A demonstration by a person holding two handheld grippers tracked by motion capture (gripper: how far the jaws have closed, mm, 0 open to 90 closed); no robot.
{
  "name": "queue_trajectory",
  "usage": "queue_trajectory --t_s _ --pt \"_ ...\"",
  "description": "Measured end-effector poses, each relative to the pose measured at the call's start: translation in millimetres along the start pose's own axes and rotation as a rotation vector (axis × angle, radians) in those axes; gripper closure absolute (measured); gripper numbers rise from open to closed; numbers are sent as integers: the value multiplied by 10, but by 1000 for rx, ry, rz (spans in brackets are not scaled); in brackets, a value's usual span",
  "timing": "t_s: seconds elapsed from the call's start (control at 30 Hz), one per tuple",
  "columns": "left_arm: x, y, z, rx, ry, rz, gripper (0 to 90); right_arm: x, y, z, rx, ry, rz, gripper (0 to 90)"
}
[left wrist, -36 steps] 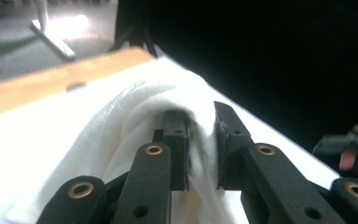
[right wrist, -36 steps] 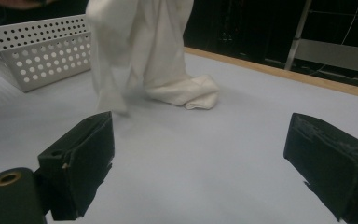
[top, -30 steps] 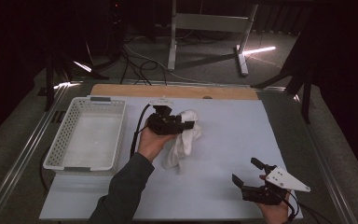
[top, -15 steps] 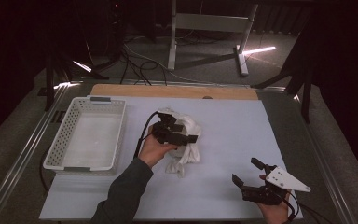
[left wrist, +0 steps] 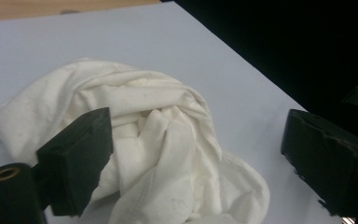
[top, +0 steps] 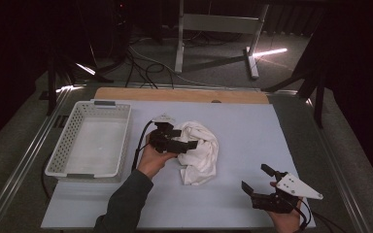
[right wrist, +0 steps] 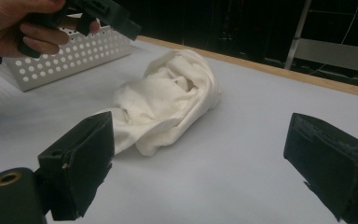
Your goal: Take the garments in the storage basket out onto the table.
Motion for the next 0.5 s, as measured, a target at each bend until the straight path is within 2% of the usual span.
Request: queue_trajectory --t_s 0.07,0.17,0.5 --pt "36 9 -5 -8 12 4 89 -2 1 -1 0 0 -1 85" --pt "96 26 -9 -29 24 12 20 -13 5 -6 -3 -2 -3 85" --pt "321 48 -15 -80 106 49 2 -20 5 -9 -2 -6 -7 85"
Point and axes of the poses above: each handheld gripper's, and its own axes: x roughly backward along the jaws, z roughly out of its top, y roughly to its right, the point moved 5 cm from there along -x, roughly forward along the jaws, and after that the axes turned 10 degrees about -z, right-handed, at the moved point
